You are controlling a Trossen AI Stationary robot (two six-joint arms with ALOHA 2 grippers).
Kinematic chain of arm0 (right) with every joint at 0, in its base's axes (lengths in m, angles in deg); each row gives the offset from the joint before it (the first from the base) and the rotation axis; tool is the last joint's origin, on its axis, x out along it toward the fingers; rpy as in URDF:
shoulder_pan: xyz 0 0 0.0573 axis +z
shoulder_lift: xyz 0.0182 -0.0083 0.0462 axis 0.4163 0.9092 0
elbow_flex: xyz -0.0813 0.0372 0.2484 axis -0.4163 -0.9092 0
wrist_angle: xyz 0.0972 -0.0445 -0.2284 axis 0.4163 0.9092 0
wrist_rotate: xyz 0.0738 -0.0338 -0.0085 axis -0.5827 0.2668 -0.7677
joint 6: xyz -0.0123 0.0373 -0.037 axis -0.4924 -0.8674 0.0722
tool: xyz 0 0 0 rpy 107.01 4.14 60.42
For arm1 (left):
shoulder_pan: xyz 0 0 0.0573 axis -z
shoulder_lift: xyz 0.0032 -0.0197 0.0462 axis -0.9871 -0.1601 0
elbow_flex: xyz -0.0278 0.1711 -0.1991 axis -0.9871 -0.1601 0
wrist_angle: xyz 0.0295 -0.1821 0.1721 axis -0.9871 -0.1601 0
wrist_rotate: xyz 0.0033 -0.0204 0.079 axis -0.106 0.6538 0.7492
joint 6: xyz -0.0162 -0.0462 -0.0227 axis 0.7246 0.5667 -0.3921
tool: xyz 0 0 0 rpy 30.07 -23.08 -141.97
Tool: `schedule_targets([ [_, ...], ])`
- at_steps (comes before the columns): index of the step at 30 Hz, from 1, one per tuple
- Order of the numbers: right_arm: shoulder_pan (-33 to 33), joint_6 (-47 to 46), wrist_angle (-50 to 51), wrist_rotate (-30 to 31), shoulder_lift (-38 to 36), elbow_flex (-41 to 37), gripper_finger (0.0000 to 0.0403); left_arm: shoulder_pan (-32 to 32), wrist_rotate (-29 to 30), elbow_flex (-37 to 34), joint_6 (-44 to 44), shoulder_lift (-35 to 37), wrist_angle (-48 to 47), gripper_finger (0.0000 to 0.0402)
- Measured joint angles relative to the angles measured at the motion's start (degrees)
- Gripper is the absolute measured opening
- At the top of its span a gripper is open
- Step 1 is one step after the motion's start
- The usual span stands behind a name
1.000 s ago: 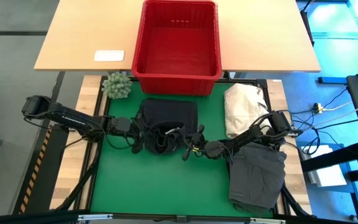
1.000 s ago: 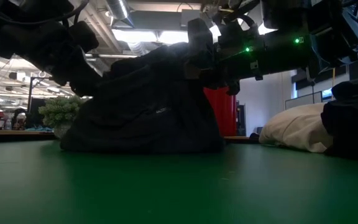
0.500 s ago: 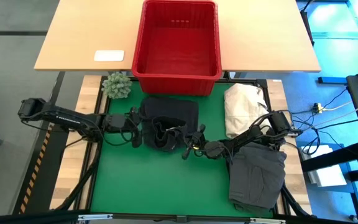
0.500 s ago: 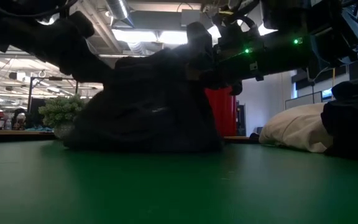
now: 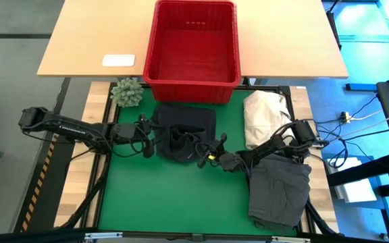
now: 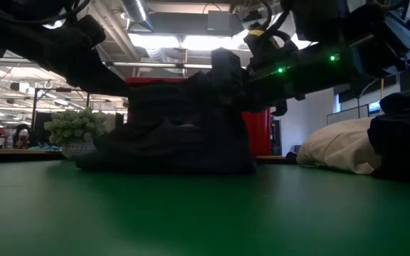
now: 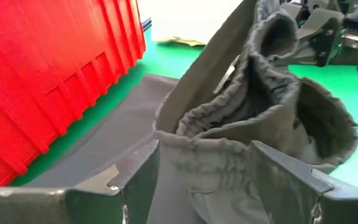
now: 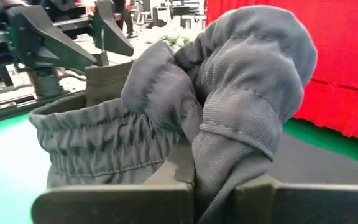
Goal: Fold laundry
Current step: Fold the gray short
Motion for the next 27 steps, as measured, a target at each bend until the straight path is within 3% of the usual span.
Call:
schedule_targets([
  [27, -0.91, -1.53, 1.19, -1.7, 0.0, 0.0, 0.0011, 6.98, -0.09, 0.0, -2.62, -0.02, 1.65, 0.0237],
])
